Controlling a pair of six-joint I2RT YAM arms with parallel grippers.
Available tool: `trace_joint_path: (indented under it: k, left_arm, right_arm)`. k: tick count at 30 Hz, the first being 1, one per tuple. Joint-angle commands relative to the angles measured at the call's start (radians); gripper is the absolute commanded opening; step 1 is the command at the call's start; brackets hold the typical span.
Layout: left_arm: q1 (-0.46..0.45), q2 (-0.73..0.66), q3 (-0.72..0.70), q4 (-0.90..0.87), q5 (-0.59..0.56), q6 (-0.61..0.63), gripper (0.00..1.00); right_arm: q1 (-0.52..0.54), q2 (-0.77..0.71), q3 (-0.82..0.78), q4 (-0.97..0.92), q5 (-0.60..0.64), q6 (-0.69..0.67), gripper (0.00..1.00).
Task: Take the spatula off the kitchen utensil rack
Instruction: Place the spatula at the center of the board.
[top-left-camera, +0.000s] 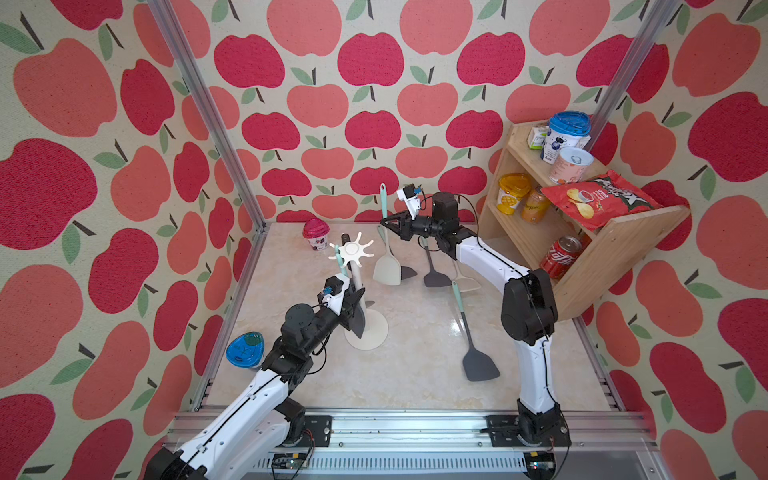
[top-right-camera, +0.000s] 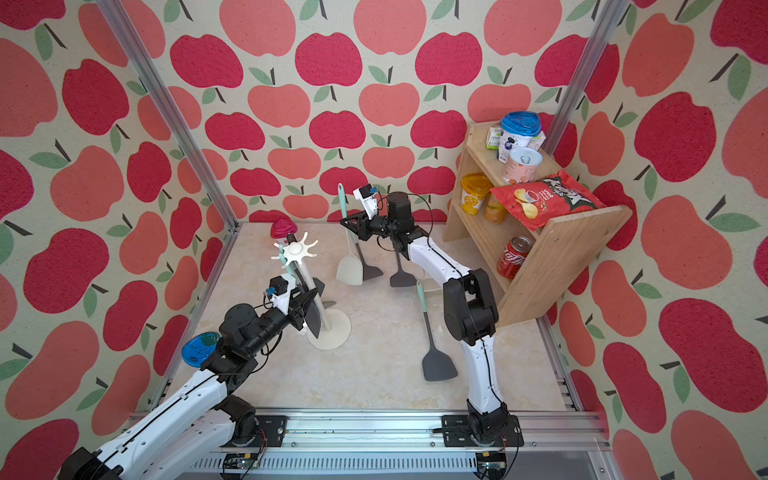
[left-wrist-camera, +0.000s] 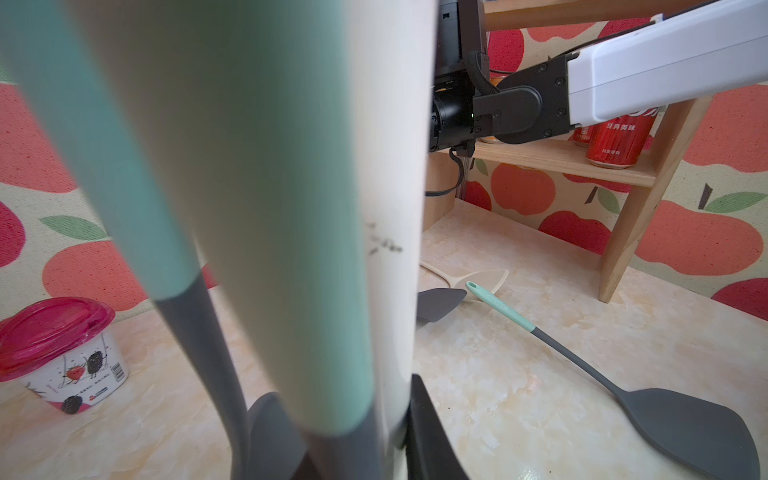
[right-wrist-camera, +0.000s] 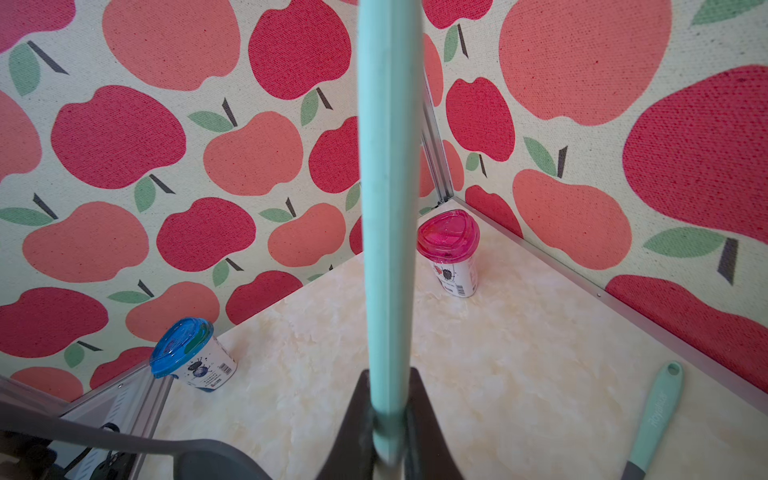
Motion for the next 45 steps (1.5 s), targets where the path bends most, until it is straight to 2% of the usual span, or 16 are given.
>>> trace_joint_path:
  k: [1, 10, 19, 23, 25, 28, 29, 30, 34, 45]
  left_arm:
    - [0.009, 0.021, -0.014, -0.159, -0.013, 0.046, 0.00]
    - [0.009, 0.027, -0.016, -0.157, -0.020, 0.054, 0.00]
    - [0.009, 0.025, -0.013, -0.162, -0.030, 0.058, 0.00]
    - [0.009, 0.034, -0.013, -0.159, -0.034, 0.058, 0.00]
    - [0.009, 0.040, -0.010, -0.160, -0.032, 0.060, 0.00]
    - [0.009, 0.042, -0.008, -0.162, -0.033, 0.062, 0.00]
    - [0.009, 0.042, -0.008, -0.163, -0.034, 0.061, 0.00]
    - [0.009, 0.041, -0.008, -0.162, -0.035, 0.061, 0.00]
    - [0.010, 0.044, -0.005, -0.166, -0.036, 0.064, 0.00]
    - [0.010, 0.046, -0.004, -0.170, -0.037, 0.065, 0.00]
  right_arm:
    - [0.013, 0.034, 0.074, -0.039, -0.020, 0.005, 0.00]
    - [0.017, 0.154, 0.229, -0.073, -0.050, 0.049, 0.00]
    - [0.022, 0.323, 0.485, -0.170, -0.080, 0.083, 0.00]
    - [0.027, 0.428, 0.670, -0.262, -0.093, 0.090, 0.00]
    - [0.029, 0.500, 0.806, -0.325, -0.095, 0.090, 0.00]
    - [0.029, 0.663, 1.117, -0.468, -0.081, 0.098, 0.00]
    - [0.024, 0.688, 1.145, -0.443, -0.092, 0.139, 0.00]
    - [0.020, 0.694, 1.136, -0.419, -0.098, 0.163, 0.00]
    - [0.023, 0.690, 1.141, -0.479, -0.075, 0.111, 0.00]
    - [0.024, 0.720, 1.144, -0.458, -0.081, 0.141, 0.00]
